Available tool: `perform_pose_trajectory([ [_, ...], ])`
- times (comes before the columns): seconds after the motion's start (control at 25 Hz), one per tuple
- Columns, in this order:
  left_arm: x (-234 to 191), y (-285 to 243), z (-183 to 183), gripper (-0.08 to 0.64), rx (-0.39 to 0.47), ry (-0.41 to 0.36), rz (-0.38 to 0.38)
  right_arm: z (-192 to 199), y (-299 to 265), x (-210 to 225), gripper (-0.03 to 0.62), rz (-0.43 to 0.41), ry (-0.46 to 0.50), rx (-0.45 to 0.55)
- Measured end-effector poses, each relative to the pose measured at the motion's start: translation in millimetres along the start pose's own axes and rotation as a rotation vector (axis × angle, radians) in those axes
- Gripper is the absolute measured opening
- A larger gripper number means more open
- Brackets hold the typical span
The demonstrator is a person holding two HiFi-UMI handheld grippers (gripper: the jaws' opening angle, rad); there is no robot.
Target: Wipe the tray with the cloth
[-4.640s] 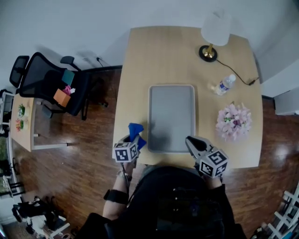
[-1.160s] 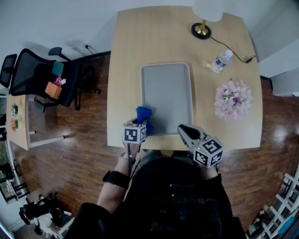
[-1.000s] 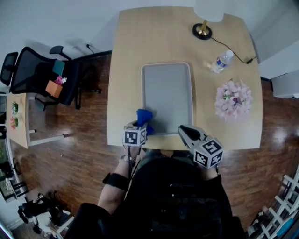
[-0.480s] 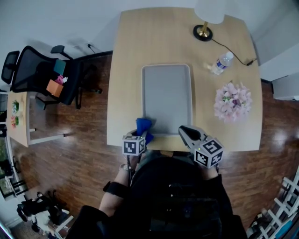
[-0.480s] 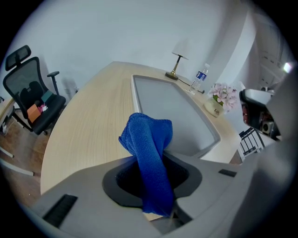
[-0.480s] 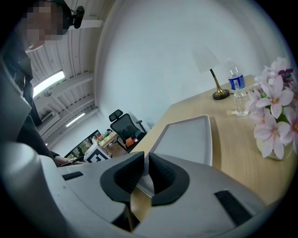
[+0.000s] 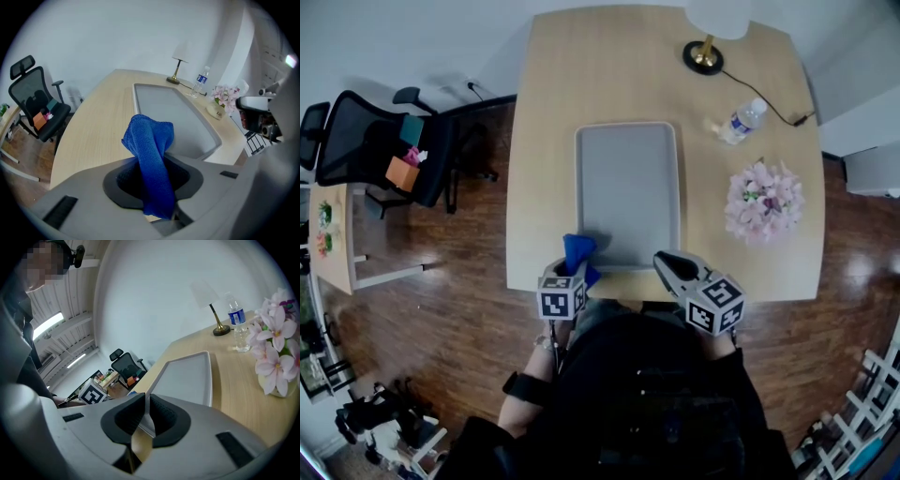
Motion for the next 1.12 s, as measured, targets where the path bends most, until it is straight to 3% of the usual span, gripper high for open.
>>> perform_pose_trajectory([
  [0.2, 14, 15, 2, 0.115, 0.005, -0.014, 0.038, 3, 8, 6, 0.035, 0.011, -0.01, 0.0],
  [0.56, 11, 1, 24, 0.115, -0.029, -0.04, -0.016, 10, 13, 9, 0.035, -0.003, -0.014, -0.006],
  [0.76, 20, 4, 22, 0.115, -0.042, -0.015, -0.026, 20, 22, 14, 0.035, 0.004, -0.032, -0.012],
  [0.92, 48, -2, 25, 0.115, -0.07, -0.06, 0.027, 26, 32, 20, 0.035, 0.015, -0.049, -0.009],
  [1.12, 112, -26, 27, 0.115, -0.1, -0.16, 0.144, 32, 47, 28, 0.035, 0.038, -0.065, -0.002],
])
Point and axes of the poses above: the fingertips, and each gripper's own axes: y backward along the fingers, x to its right, z out of its underside, the point moved 8 cm from there along y, backward along the fingers, and after that the axes turned 11 degrees about y, right-handed, at the moved point
